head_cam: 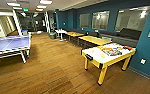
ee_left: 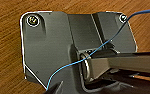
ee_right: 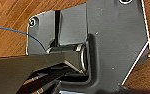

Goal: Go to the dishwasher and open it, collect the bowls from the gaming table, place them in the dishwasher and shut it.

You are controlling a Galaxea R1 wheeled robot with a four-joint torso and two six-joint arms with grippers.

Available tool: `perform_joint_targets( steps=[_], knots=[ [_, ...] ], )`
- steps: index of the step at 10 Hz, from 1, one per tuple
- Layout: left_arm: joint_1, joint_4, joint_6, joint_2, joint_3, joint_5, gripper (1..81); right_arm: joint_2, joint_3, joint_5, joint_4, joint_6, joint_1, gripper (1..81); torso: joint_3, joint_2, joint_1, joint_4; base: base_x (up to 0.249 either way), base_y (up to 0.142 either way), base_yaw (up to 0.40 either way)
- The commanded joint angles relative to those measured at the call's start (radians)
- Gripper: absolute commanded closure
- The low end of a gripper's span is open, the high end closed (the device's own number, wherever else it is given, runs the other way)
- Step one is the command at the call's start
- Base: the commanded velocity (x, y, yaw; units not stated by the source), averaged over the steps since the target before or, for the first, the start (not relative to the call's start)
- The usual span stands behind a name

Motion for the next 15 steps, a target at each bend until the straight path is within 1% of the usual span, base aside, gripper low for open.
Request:
perform_joint_targets(
  steps=[1, 8, 10, 13, 15],
  knots=[
    [-0.041, 0.011, -0.001, -0.006, 0.003, 0.05, 1.0, -0.002, 0.006, -0.058, -0.006, 0.0, 0.046, 1.0, 0.0, 0.0, 0.0, 0.0, 0.0, 0.0, -0.395],
    [-0.043, 0.008, -0.001, -0.007, 0.003, 0.052, 1.0, -0.002, 0.006, -0.058, -0.007, -0.002, 0.049, 1.0, 0.0, 0.0, 0.0, 0.0, 0.0, 0.0, -0.367],
    [-0.044, 0.003, -0.001, -0.009, 0.003, 0.05, 1.0, -0.001, 0.006, -0.058, -0.007, -0.002, 0.049, 1.0, 0.0, 0.0, 0.0, 0.0, 0.0, 0.0, -0.169],
    [-0.042, 0.001, -0.001, -0.006, 0.003, 0.05, 1.0, 0.002, 0.006, -0.058, -0.007, -0.005, 0.047, 1.0, 0.0, 0.0, 0.0, 0.0, 0.0, 0.0, 0.0],
    [-0.041, 0.001, -0.001, -0.006, 0.005, 0.05, 1.0, 0.016, -0.002, -0.058, -0.006, -0.017, 0.049, 1.0, 0.0, 0.0, 0.0, 0.0, 0.0, 0.0, 0.0]
  ],
)
